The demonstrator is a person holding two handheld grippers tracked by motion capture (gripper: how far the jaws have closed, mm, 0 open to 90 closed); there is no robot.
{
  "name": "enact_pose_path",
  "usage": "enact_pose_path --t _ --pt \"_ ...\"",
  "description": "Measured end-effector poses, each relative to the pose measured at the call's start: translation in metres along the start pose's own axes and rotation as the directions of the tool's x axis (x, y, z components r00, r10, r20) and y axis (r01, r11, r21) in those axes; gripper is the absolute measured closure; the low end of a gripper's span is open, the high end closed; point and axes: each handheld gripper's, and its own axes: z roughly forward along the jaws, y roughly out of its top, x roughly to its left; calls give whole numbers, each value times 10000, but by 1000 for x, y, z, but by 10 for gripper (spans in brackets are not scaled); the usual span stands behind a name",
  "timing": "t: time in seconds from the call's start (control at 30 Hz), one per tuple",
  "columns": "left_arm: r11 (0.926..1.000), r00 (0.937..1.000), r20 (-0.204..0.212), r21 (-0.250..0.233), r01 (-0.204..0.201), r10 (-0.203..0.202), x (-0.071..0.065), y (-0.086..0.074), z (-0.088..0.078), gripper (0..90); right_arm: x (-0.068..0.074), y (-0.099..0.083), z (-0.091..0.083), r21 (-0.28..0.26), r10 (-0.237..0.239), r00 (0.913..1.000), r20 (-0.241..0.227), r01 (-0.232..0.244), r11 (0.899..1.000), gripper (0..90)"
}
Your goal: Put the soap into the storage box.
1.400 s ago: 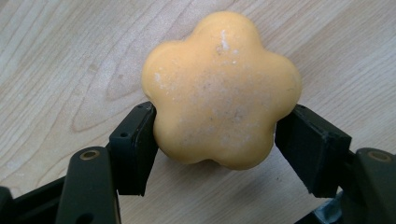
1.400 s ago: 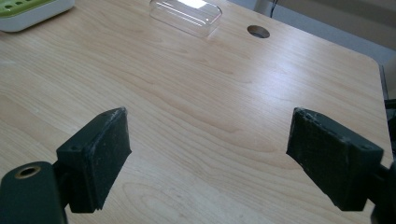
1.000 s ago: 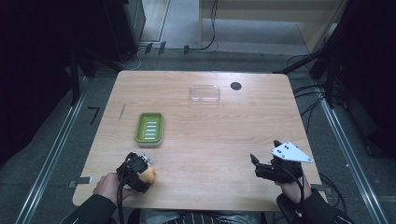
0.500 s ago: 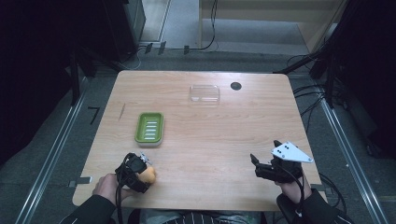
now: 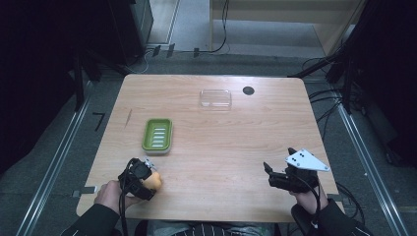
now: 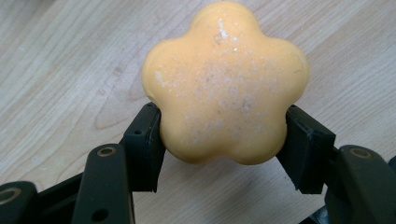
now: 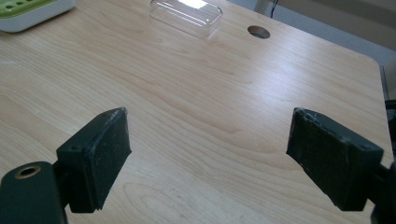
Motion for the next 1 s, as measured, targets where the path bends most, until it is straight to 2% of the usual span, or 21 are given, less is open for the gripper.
enact_pose_path --t 0.6,1.0 --pt "9998 9998 16 -3 178 -178 10 9 -4 396 0 0 0 -12 18 10000 27 -18 10000 137" --pt "9998 9999 -19 -177 120 -120 13 16 -8 395 0 0 0 -8 8 10000 -3 -8 10000 137"
